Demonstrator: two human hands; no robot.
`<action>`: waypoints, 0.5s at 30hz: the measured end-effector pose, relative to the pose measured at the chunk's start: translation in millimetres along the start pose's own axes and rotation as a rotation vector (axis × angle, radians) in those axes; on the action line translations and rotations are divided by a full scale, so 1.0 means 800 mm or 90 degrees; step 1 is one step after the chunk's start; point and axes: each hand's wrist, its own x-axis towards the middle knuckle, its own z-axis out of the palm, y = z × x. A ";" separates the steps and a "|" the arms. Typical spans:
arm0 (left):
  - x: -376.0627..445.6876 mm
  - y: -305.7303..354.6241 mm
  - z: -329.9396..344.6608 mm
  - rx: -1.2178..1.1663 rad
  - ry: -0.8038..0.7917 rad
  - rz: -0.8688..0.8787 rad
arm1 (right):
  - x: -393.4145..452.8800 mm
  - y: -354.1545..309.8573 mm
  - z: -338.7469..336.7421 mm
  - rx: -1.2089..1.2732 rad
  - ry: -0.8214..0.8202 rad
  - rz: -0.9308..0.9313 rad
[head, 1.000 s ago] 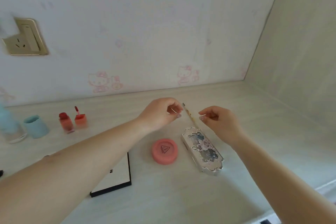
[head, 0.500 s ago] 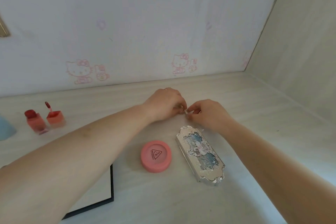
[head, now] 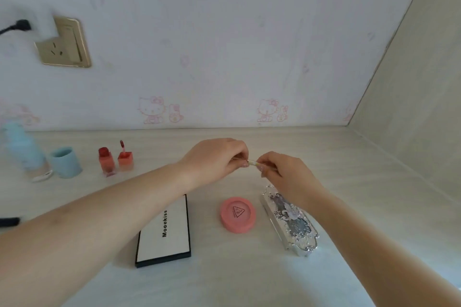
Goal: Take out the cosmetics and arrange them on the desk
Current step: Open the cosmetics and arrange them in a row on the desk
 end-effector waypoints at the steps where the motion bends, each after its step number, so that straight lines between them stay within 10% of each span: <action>1: -0.015 0.001 -0.011 -0.002 0.013 -0.006 | -0.005 -0.014 0.000 -0.005 0.002 -0.026; 15: -0.265 -0.017 -0.135 0.016 0.148 -0.132 | -0.075 -0.221 0.058 0.041 -0.020 -0.180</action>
